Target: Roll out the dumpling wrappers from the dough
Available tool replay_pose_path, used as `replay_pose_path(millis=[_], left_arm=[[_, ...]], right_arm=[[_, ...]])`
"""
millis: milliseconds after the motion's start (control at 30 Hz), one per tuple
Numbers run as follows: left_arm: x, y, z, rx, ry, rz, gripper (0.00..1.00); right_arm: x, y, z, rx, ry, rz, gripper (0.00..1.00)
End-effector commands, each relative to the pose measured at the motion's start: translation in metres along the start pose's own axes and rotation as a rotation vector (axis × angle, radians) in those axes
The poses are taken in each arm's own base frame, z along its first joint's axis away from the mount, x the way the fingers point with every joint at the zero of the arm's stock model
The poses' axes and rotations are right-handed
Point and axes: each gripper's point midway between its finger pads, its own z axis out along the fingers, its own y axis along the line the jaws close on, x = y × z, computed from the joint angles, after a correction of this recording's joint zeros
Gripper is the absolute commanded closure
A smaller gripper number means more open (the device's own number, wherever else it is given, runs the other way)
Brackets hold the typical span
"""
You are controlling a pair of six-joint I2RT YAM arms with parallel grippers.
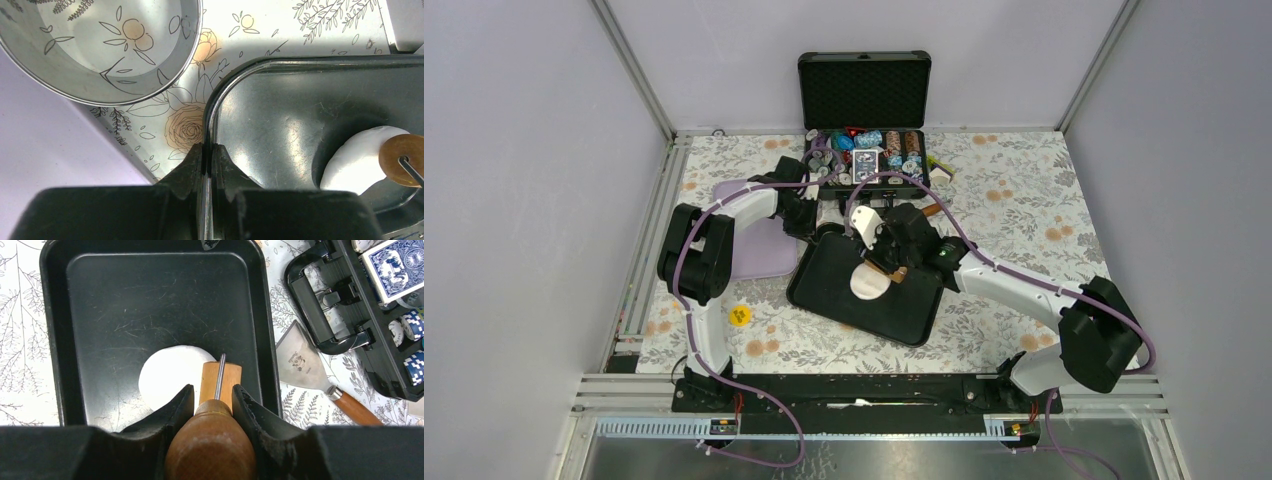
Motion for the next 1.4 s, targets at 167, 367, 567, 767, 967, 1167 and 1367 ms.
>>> replay_pose_path(millis=[167, 367, 567, 767, 967, 1167, 1367], left_arm=[[0.043, 0.022, 0.022, -0.097, 0.152, -0.037, 1.0], [0.044, 0.021, 0.022, -0.095, 0.153, -0.036, 1.0], [0.043, 0.021, 0.022, -0.095, 0.152, -0.036, 1.0], [0.044, 0.022, 0.022, -0.097, 0.154, -0.037, 1.0], [0.044, 0.021, 0.022, -0.095, 0.153, -0.037, 1.0], [0.043, 0.021, 0.022, -0.093, 0.152, -0.037, 1.0], [0.044, 0.017, 0.022, -0.067, 0.158, -0.026, 1.0]], right_arm=[[-0.012, -0.003, 0.007, 0.006, -0.079, 0.012, 1.0], [-0.005, 0.011, 0.007, -0.052, -0.08, 0.036, 1.0], [0.029, 0.021, 0.014, -0.071, 0.01, 0.055, 1.0], [0.057, 0.037, 0.017, -0.12, 0.071, 0.079, 1.0], [0.083, 0.049, 0.014, -0.161, 0.152, 0.084, 1.0], [0.029, -0.016, 0.01, 0.106, 0.031, 0.062, 1.0], [-0.075, -0.035, -0.024, 0.074, -0.221, 0.042, 1.0]])
